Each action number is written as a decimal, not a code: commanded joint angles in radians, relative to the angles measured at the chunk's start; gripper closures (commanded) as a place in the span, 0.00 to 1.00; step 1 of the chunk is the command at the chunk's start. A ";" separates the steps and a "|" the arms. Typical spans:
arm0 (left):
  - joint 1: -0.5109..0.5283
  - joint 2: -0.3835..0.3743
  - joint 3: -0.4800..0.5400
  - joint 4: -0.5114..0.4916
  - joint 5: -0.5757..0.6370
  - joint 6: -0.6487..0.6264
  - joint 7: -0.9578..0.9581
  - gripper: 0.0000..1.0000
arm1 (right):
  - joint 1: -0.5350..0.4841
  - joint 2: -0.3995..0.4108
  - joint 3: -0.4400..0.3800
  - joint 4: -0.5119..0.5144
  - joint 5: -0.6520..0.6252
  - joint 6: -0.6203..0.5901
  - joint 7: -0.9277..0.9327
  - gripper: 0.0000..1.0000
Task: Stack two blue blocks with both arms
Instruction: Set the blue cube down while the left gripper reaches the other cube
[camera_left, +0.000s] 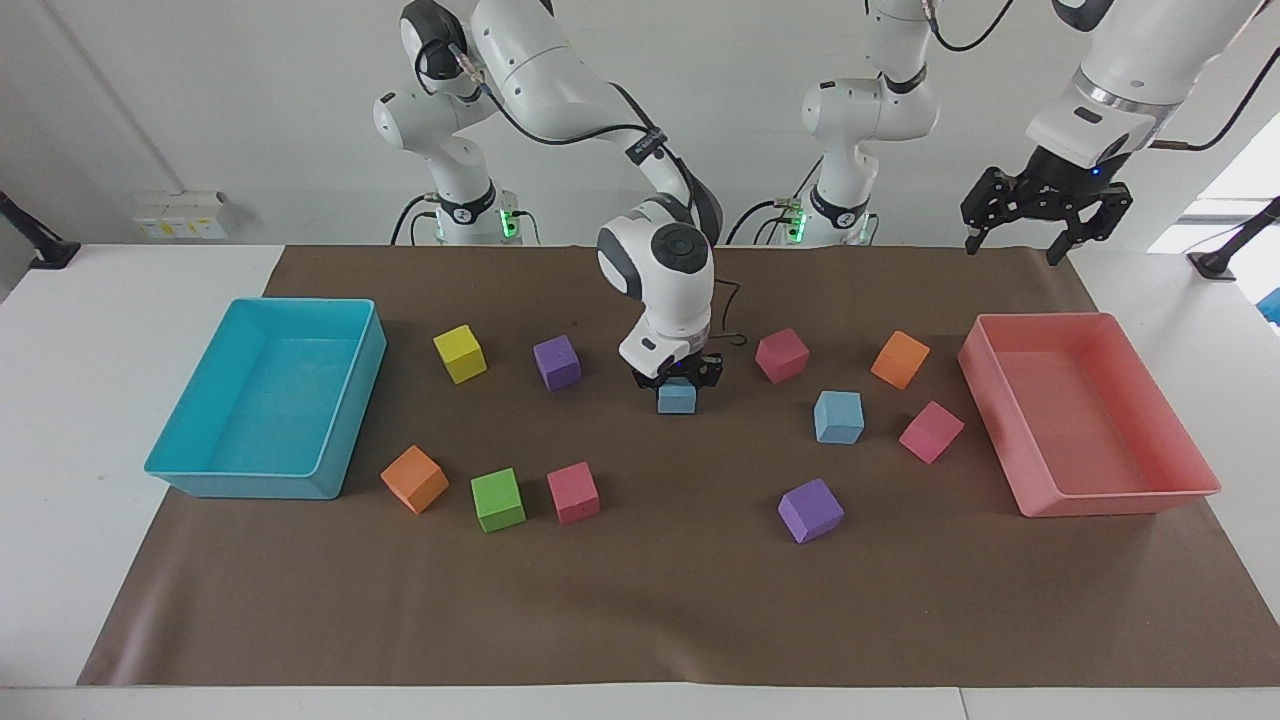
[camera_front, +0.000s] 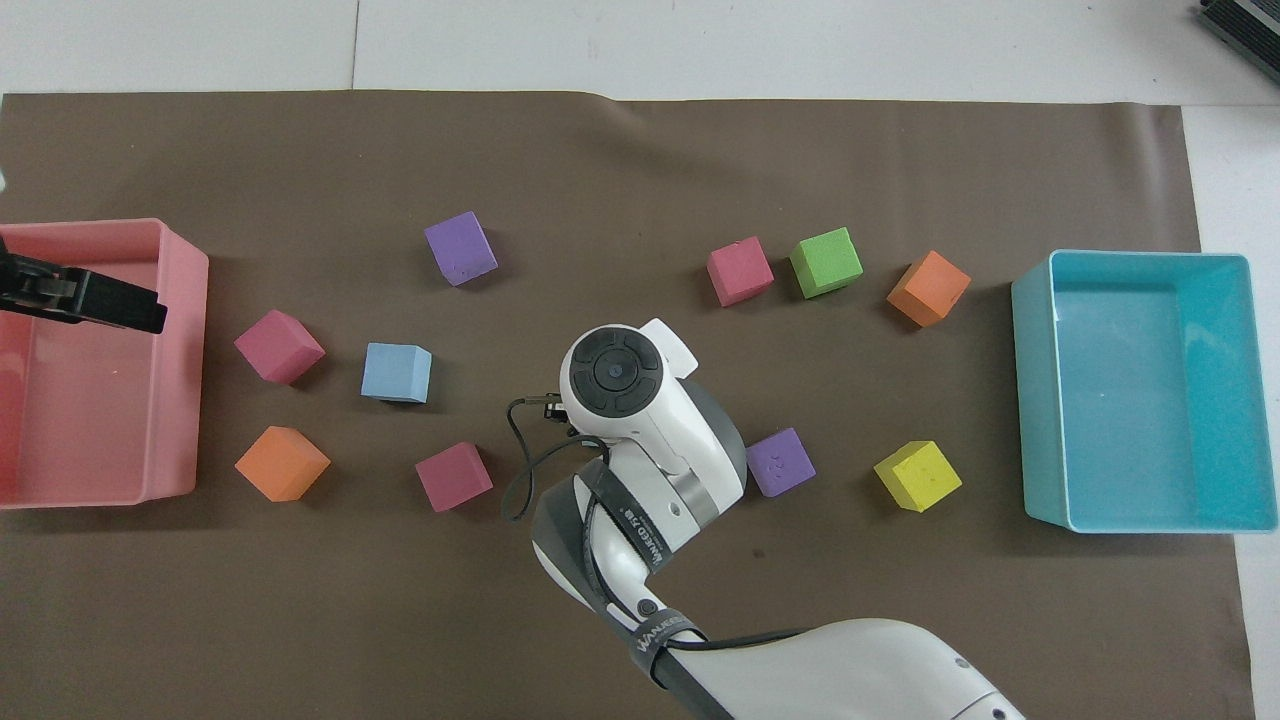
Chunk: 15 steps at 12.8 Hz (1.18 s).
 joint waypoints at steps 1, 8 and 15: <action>-0.025 0.033 0.001 0.012 0.018 0.031 -0.033 0.00 | 0.004 -0.032 -0.001 -0.047 -0.025 0.024 0.029 1.00; -0.085 0.070 -0.001 -0.022 0.035 0.148 -0.088 0.00 | -0.004 -0.039 -0.001 -0.068 -0.042 0.033 0.032 0.52; -0.136 0.050 -0.003 -0.239 0.041 0.338 -0.136 0.00 | -0.005 -0.103 -0.006 -0.064 -0.058 0.020 0.028 0.00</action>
